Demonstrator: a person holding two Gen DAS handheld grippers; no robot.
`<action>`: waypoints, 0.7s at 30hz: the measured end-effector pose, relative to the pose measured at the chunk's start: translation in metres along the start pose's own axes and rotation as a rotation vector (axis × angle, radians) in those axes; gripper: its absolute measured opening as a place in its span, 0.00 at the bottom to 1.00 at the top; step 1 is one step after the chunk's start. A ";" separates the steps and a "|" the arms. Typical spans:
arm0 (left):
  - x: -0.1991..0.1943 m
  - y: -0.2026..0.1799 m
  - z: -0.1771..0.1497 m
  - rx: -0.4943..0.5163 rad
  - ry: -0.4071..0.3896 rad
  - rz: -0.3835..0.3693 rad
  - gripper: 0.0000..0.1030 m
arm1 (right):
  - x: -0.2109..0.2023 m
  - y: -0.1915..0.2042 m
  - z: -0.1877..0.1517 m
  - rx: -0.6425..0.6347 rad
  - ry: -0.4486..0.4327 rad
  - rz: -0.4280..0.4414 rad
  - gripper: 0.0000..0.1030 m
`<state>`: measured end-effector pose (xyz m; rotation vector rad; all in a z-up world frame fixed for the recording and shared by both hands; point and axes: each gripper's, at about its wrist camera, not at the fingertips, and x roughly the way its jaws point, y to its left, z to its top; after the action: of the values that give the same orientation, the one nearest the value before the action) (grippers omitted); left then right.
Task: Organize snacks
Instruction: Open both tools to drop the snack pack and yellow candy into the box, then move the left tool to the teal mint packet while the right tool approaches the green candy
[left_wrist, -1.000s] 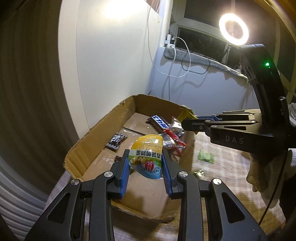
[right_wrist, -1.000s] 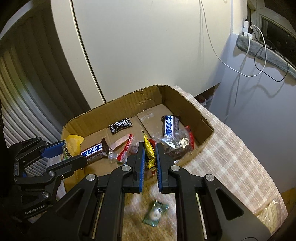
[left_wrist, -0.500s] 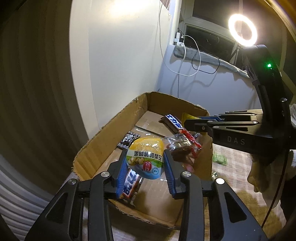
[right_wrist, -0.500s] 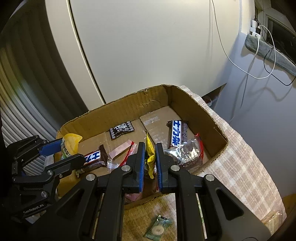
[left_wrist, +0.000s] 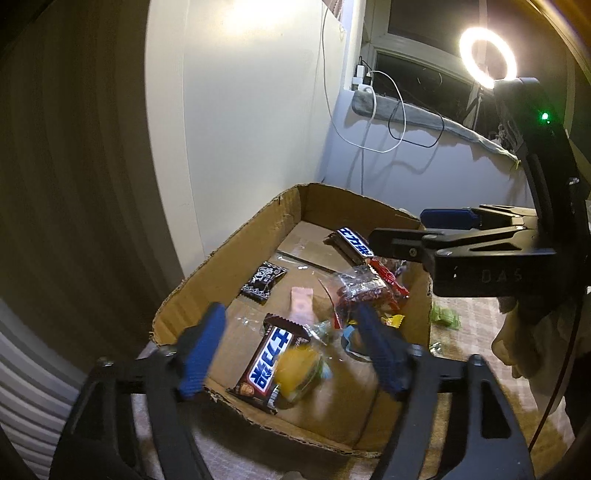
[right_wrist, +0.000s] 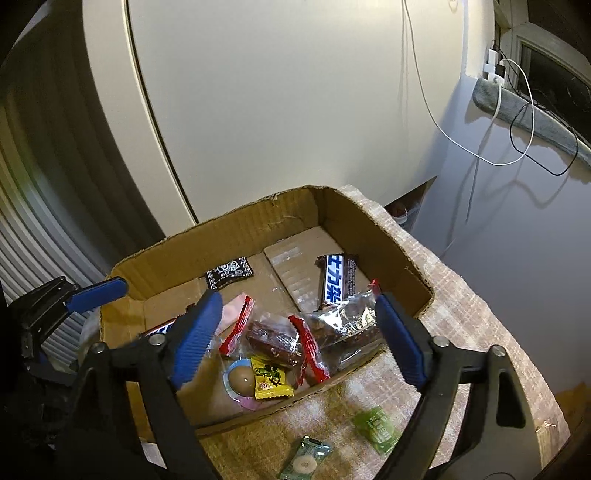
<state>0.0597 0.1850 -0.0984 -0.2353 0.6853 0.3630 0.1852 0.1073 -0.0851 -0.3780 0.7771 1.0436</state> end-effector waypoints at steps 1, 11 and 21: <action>0.000 0.000 0.000 0.000 0.000 0.004 0.74 | 0.000 -0.001 0.001 0.002 -0.002 -0.005 0.87; 0.000 0.002 0.001 -0.015 0.012 0.026 0.74 | -0.002 -0.003 0.001 0.009 -0.006 -0.024 0.89; -0.008 -0.006 0.000 -0.012 0.015 0.039 0.77 | -0.019 -0.009 -0.002 0.008 -0.024 -0.029 0.89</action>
<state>0.0569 0.1774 -0.0926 -0.2364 0.7034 0.4025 0.1872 0.0897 -0.0737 -0.3683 0.7526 1.0158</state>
